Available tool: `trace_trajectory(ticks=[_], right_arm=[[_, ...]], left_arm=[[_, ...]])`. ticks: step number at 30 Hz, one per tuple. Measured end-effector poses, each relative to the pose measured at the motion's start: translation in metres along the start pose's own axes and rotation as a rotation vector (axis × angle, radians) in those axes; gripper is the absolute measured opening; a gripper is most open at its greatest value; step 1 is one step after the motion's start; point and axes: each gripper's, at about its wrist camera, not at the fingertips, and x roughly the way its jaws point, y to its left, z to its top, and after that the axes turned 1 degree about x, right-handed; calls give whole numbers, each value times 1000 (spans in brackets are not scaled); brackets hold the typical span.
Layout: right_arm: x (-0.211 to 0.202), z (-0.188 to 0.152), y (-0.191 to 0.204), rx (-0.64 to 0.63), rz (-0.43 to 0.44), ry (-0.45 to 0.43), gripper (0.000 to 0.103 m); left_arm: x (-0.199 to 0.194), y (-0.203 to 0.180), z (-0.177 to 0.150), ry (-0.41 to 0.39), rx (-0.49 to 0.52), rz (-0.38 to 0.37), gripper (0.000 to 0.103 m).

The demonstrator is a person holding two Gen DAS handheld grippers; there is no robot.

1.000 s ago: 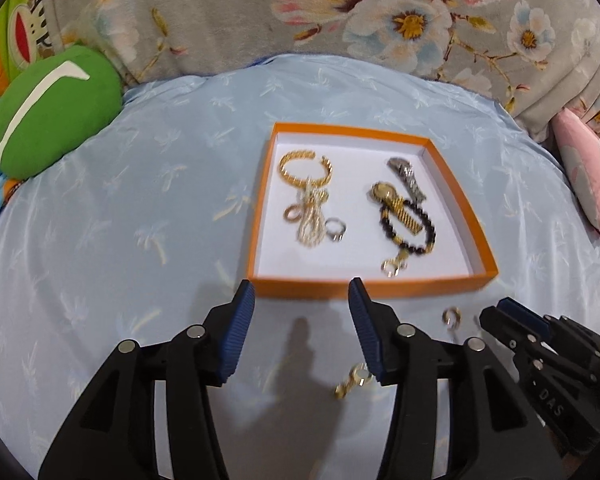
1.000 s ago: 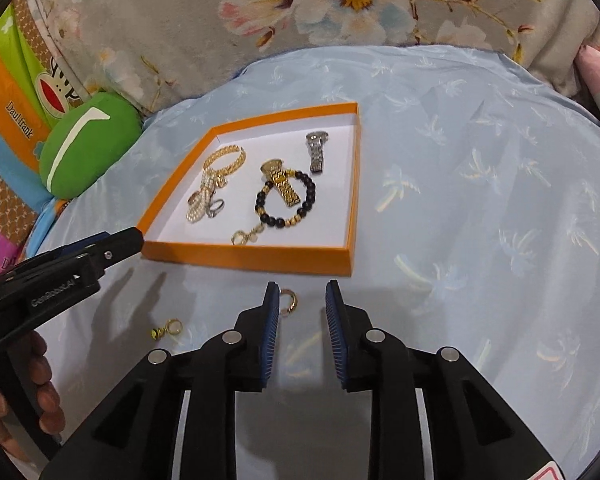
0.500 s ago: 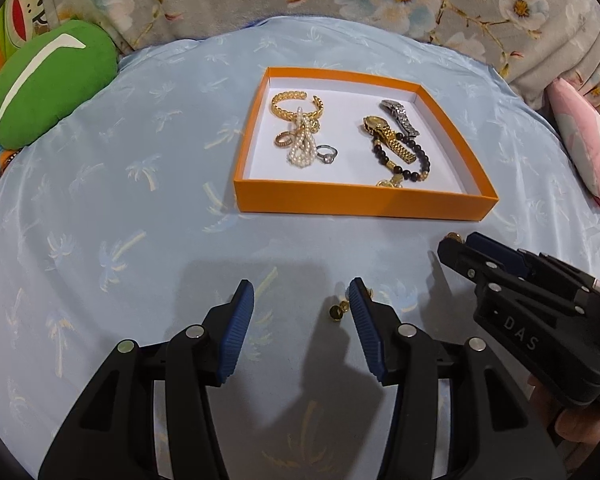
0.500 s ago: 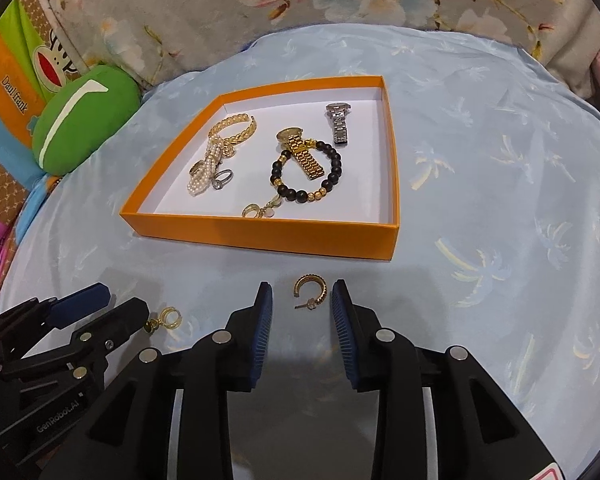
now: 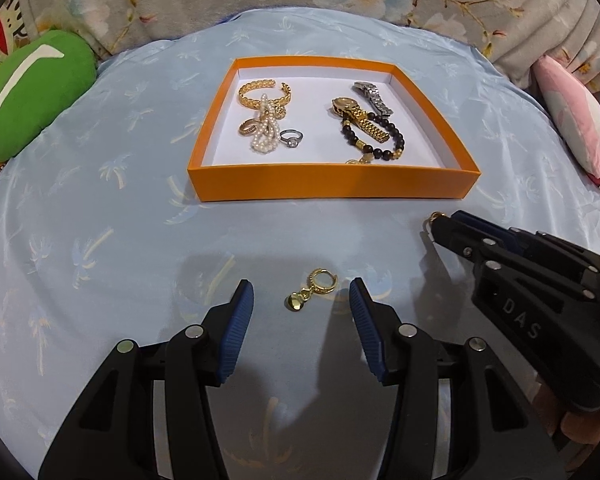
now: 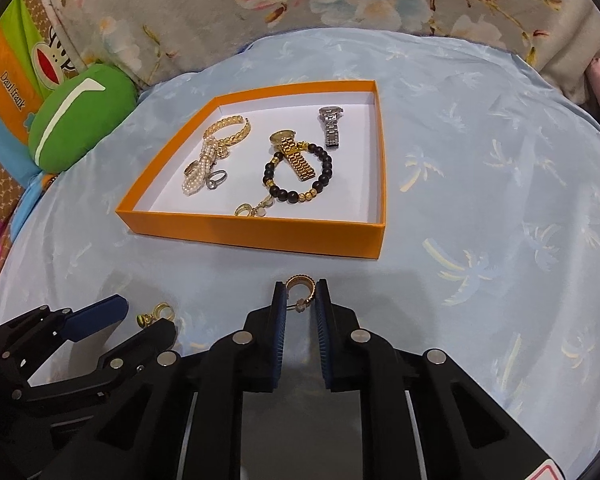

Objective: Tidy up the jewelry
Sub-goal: 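Grasp the gold charm pendant with the left tool while the right tool grasps the gold hoop earring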

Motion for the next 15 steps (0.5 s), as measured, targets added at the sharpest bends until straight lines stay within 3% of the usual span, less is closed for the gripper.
trace_trajectory(ticks=[2,7,15], right_arm=[[-4,1,-1,2,2,-8,13],[-11,2,-4,12,12,-19,13],[-21,6,-5,12,20,-36,13]], left_arm=[[1,0,1,-2,-1,-2,46],[1,0,2,4,-6,-28,9],[-5,-2,5,-1,-4,-46,3]])
